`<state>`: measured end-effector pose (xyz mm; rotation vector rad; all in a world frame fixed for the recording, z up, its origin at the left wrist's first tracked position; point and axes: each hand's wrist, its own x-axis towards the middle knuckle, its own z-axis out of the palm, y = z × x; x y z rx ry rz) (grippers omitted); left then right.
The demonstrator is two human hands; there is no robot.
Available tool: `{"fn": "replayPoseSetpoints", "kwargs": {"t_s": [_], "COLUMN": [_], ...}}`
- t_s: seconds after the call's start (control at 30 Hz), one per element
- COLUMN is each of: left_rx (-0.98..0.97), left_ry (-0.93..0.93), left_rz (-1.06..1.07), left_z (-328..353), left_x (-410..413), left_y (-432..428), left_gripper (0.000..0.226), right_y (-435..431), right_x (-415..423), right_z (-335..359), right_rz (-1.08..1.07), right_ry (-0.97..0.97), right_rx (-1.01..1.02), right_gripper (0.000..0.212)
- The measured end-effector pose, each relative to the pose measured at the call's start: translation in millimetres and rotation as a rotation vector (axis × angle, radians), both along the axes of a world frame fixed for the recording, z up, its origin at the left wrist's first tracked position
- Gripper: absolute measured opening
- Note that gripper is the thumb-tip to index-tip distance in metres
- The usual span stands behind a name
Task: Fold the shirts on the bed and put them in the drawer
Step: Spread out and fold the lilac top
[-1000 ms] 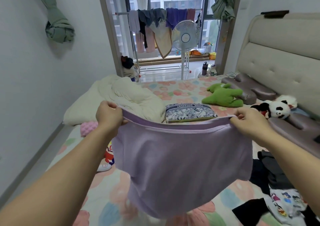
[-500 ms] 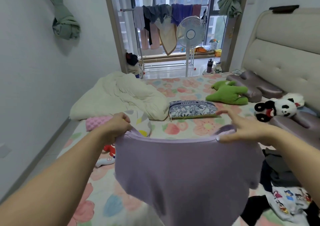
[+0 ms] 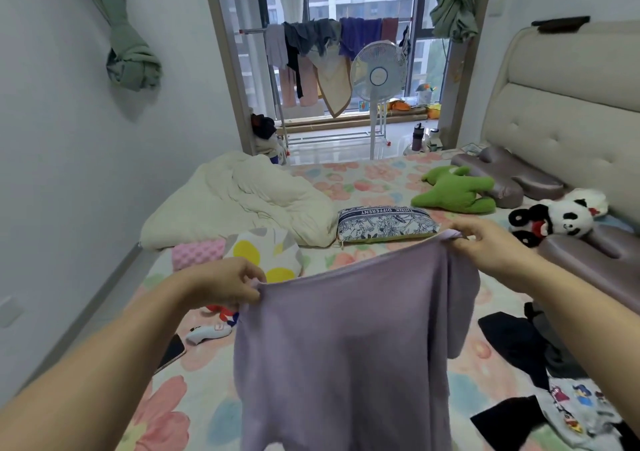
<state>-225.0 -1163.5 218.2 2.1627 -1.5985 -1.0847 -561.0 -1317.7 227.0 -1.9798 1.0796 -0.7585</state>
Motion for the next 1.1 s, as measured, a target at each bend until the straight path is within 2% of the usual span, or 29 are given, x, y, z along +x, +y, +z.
{"fn": "replayPoseSetpoints", "kwargs": {"t_s": [0.07, 0.13, 0.2, 0.27, 0.37, 0.4, 0.47, 0.53, 0.6, 0.67, 0.73, 0.8, 0.87, 0.97, 1.03, 1.1], "left_rx": [-0.094, -0.175, -0.3, -0.488, -0.755, -0.82, -0.929, -1.02, -1.013, -0.865, -0.62, -0.473, -0.403, -0.425, -0.542, -0.607], "left_ry": [0.091, 0.262, 0.334, 0.161, -0.312, -0.418, -0.445, -0.326, -0.328, -0.572, -0.738, -0.721, -0.71, -0.687, -0.604, -0.564], "left_rz": [0.128, 0.236, 0.323, 0.308, 0.233, 0.229, 0.255, 0.27, 0.258, 0.242, 0.218, 0.201, 0.139, 0.099, 0.191, 0.351], "left_z": [-2, -2, 0, 1, 6, 7, 14, 23, 26, 24, 20, 14, 4, -12, -19, -21], "left_x": [3, 2, 0, -2, -6, -7, -11, -14, -10, 5, 20, 30, 34, 37, 40, 42], "left_y": [-1, -3, -6, -12, -22, -25, -27, -25, -25, -22, -12, -3, 3, 8, 9, 9], "left_gripper": [0.02, 0.025, 0.031, 0.034, 0.027, 0.025, 0.028, 0.028, 0.024, 0.02, 0.046, 0.053, 0.037, 0.042, 0.04, 0.023], "right_y": [-1, -2, -6, -10, -15, -17, -21, -22, -22, -19, -17, -16, -16, -18, -19, -20], "right_x": [1, 0, -2, -3, 0, 2, 3, 3, -1, -8, -15, -21, -24, -26, -25, -22], "right_z": [3, 10, 15, 15, 7, 3, -4, -10, -12, -11, -11, -12, -15, -18, -20, -22], "right_rz": [-0.065, -0.107, -0.157, -0.212, -0.286, -0.308, -0.33, -0.315, -0.27, -0.215, -0.162, -0.103, -0.049, -0.011, -0.014, -0.038], "right_ry": [-0.05, -0.066, 0.017, 0.124, 0.12, 0.108, 0.118, 0.175, 0.224, 0.279, 0.371, 0.481, 0.537, 0.544, 0.498, 0.425], "right_rx": [-0.025, -0.068, -0.168, -0.272, -0.32, -0.319, -0.306, -0.318, -0.344, -0.335, -0.307, -0.289, -0.278, -0.27, -0.285, -0.317], "right_gripper": [0.031, 0.021, 0.011, 0.008, 0.013, 0.015, 0.017, 0.018, 0.022, 0.033, 0.033, 0.037, 0.044, 0.033, 0.029, 0.031]}}
